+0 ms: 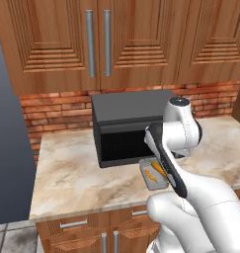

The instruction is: Place the tupperware on the top shelf of the fridge. Make space for the tupperware among the existing items by rearranging them on the shelves if needed. Close the fridge door when finished.

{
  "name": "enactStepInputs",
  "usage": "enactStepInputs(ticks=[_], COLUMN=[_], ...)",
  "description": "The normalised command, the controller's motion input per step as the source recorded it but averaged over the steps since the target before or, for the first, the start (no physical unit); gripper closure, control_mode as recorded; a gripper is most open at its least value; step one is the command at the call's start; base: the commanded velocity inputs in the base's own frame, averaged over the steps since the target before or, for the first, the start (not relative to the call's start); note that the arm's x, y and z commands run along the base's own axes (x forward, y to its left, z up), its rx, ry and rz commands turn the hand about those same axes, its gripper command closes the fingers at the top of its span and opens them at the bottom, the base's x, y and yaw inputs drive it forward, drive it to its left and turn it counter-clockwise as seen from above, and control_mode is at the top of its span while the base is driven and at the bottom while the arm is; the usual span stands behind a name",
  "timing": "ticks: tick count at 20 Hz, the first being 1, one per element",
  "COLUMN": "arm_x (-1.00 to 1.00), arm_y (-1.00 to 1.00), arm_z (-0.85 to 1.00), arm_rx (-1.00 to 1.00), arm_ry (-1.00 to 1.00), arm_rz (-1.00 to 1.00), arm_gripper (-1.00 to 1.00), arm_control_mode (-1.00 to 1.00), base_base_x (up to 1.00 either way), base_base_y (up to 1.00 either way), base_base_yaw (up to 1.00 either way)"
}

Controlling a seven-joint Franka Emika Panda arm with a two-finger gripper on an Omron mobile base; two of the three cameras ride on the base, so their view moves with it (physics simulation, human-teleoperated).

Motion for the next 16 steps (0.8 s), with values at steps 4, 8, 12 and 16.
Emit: enactStepInputs(ticks=[4, 8, 12, 16], arm_x=[-0.01, 0.0, 0.06, 0.03], arm_y=[-0.14, -0.16, -0.22, -0.08], arm_z=[-0.38, -0.27, -0.09, -0.25], arm_rx=[0.22, 0.1, 0.01, 0.0], arm_ry=[0.04, 0.13, 0.14, 0.13], arm_rz=[-0.04, 0.0, 0.0, 0.05], arm_gripper=[-1.0, -1.0, -1.0, -1.0], arm_control_mode=[-1.0, -1.0, -1.0, -1.0], base_base_x=[0.0, 0.0, 0.0, 0.0], base_base_y=[0.0, 0.0, 0.0, 0.0], base_base_yaw=[0.0, 0.0, 0.0, 0.0])
